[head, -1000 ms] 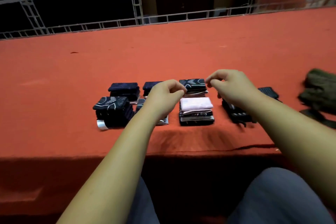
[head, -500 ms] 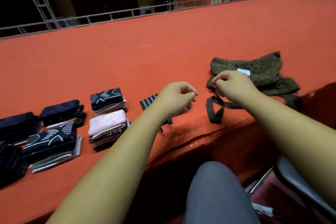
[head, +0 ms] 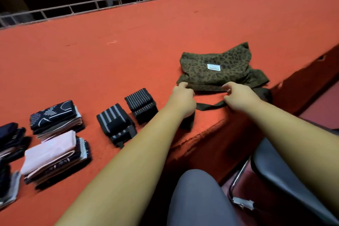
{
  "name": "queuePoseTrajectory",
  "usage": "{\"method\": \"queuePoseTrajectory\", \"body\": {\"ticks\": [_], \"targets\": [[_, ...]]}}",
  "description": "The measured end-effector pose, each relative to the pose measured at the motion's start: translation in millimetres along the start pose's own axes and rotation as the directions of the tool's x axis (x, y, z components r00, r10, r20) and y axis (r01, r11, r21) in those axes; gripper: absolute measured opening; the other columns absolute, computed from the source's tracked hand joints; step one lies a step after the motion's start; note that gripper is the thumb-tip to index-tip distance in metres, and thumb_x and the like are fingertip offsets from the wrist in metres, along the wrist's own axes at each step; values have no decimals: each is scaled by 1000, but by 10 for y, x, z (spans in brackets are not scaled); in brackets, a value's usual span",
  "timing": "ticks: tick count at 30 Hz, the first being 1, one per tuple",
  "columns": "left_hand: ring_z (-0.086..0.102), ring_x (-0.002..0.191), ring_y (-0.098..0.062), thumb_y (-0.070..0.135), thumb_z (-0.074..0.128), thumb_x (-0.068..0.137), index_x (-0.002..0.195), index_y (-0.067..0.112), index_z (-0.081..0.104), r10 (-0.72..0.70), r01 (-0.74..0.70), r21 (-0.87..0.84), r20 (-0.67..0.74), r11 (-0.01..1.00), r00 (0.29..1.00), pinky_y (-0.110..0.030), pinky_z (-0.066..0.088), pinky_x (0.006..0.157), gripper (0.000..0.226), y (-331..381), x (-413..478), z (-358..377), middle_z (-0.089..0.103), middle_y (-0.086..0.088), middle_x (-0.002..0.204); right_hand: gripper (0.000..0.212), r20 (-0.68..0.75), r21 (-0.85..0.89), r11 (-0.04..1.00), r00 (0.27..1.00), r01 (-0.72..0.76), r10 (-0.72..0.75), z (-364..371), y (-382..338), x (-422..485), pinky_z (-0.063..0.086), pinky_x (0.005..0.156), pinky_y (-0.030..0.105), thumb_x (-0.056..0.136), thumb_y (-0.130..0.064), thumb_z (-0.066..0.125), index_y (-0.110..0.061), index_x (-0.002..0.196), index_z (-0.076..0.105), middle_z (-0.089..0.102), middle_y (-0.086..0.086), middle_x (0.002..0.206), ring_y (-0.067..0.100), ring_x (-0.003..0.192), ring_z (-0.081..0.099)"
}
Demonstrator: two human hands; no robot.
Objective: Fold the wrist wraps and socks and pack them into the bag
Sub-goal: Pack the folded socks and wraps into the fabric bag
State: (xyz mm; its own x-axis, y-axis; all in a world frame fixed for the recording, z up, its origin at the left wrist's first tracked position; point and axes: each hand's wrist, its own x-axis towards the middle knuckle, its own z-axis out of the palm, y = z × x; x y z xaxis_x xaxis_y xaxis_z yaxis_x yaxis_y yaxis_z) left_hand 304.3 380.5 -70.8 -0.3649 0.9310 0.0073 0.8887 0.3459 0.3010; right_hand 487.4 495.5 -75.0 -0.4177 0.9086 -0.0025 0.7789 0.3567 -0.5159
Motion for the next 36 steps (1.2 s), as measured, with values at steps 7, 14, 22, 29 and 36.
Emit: {"method": "queuePoseTrajectory", "body": {"ticks": [7, 14, 22, 29, 36], "targets": [[25, 150, -41, 21, 47, 100, 152, 26, 52, -118, 118, 8, 52, 993, 992, -47, 34, 121, 53, -60, 254, 123, -6, -7, 178, 65, -71, -59, 997, 997, -43, 39, 86, 132, 208, 53, 104, 48, 90, -26, 63, -24, 152, 44, 72, 7, 126, 35, 124, 64], [52, 139, -33, 11, 52, 98, 138, 12, 68, -26, -34, -209, -277, 977, 960, -36, 36, 118, 44, -139, 379, 87, 59, -6, 152, 51, -115, -214, 976, 993, -46, 22, 106, 39, 345, 54, 85, 47, 98, -50, 66, -33, 144, 50, 67, 10, 124, 39, 117, 65], [63, 114, -15, 29, 79, 92, 117, 16, 75, -153, -96, -523, -412, 847, 898, -31, 49, 102, 28, 67, 312, -197, 70, 1, 118, 25, -350, -113, 993, 935, 26, -65, -167, 28, 393, 46, 78, 40, 102, -43, 55, -33, 118, 72, 48, 3, 112, 36, 103, 61], [46, 102, -16, 5, 72, 87, 120, 14, 49, -213, -133, -595, -475, 792, 854, -20, 33, 81, 41, 377, 186, -527, 46, -2, 127, 36, -531, -111, 964, 806, 240, -262, -898, -332, 225, 52, 89, 47, 94, -48, 49, -26, 111, 73, 69, 5, 105, 39, 107, 62], [49, 104, -12, -4, 53, 84, 118, 21, 53, -117, -269, -521, -593, 810, 797, -19, 35, 81, 42, 554, -84, -1174, 49, 3, 121, 28, -627, -201, 955, 721, 216, -295, -1597, -585, -79, 41, 93, 46, 104, -45, 53, -30, 119, 71, 76, 7, 102, 40, 113, 61]]}}
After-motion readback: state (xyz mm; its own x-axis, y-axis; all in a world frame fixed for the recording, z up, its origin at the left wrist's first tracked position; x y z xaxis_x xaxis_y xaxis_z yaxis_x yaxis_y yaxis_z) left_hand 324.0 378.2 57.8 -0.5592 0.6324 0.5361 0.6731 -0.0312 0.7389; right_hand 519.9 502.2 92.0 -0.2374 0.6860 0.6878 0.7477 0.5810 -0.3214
